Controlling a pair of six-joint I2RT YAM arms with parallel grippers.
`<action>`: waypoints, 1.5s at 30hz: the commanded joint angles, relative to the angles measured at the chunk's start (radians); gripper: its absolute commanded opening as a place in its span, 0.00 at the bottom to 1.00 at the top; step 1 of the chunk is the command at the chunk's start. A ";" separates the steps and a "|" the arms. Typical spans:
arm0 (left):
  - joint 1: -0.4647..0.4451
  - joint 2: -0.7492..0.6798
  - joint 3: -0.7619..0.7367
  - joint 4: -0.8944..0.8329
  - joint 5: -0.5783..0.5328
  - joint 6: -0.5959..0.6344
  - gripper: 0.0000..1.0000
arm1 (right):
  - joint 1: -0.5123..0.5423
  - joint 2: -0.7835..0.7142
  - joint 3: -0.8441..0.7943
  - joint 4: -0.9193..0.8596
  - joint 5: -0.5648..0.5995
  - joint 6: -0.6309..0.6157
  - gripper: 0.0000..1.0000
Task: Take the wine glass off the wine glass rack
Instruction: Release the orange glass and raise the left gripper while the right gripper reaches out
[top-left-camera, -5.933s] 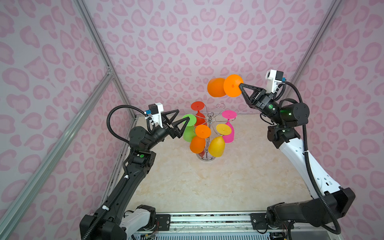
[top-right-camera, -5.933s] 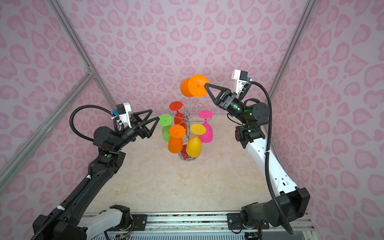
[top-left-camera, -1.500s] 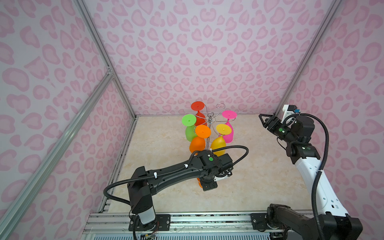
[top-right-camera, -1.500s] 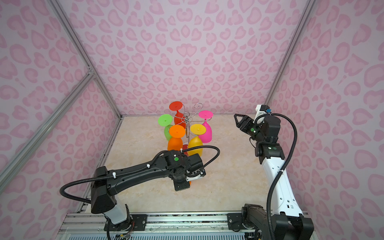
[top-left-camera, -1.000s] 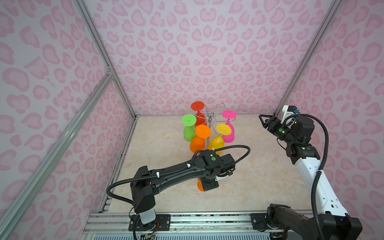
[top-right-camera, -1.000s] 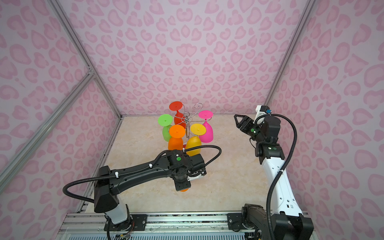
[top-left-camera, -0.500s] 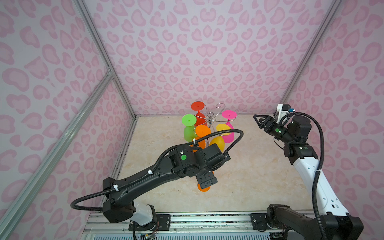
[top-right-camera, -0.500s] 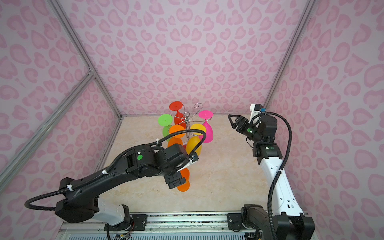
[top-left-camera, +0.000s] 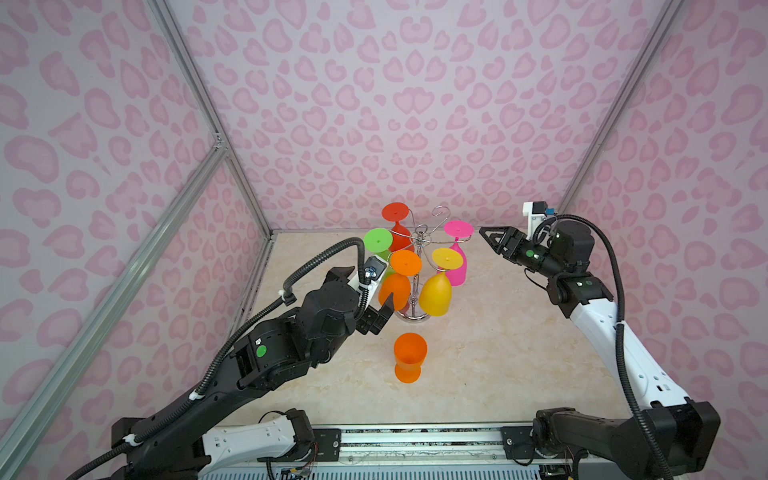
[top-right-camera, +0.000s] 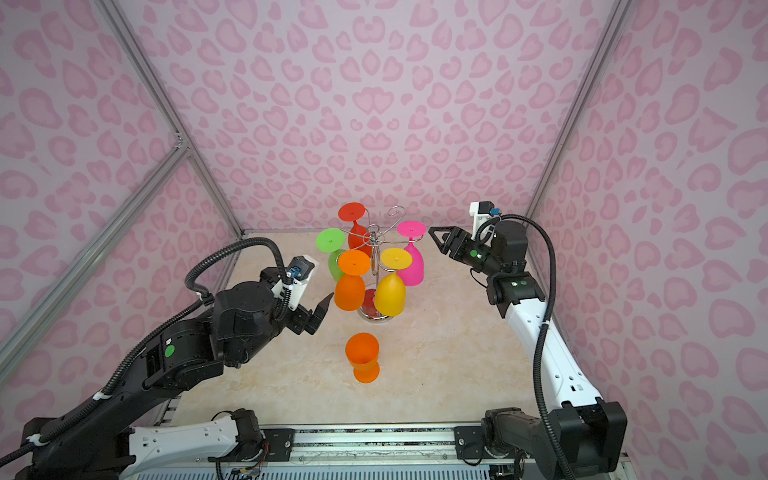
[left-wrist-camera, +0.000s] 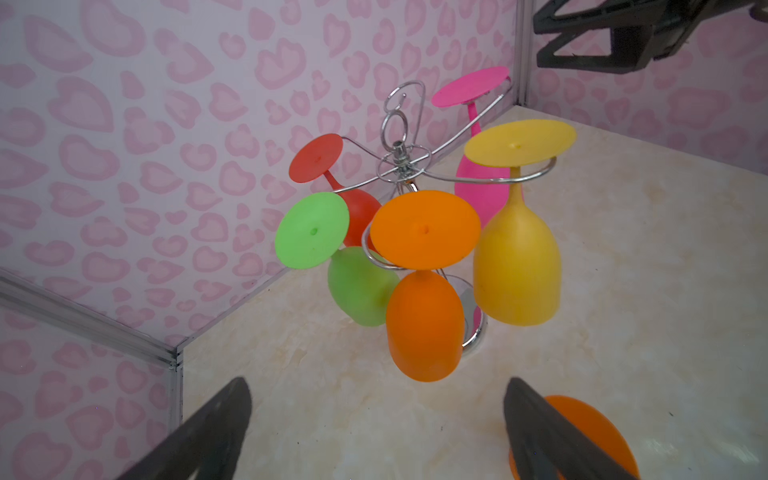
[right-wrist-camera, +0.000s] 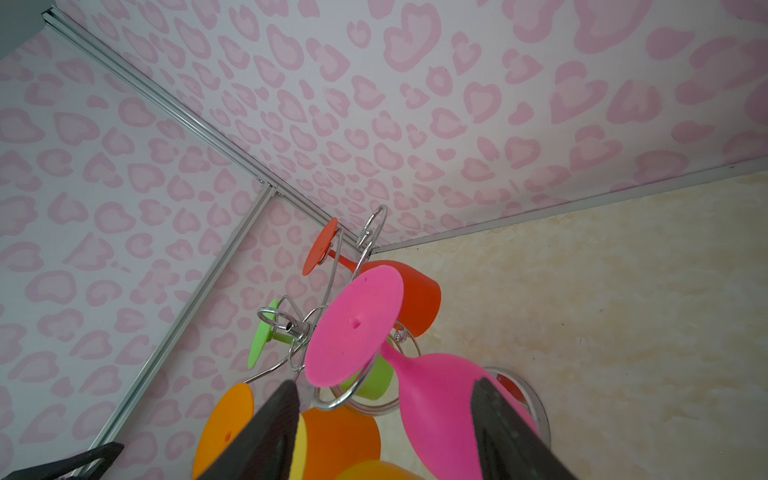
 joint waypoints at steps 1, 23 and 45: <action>0.044 -0.021 -0.047 0.144 0.009 -0.027 0.96 | 0.013 0.030 0.030 0.043 0.000 0.011 0.64; 0.083 -0.060 -0.108 0.165 0.060 -0.037 0.96 | 0.097 0.188 0.172 -0.022 0.012 -0.010 0.50; 0.084 -0.061 -0.115 0.155 0.061 -0.035 0.96 | 0.101 0.210 0.213 -0.088 0.016 -0.034 0.16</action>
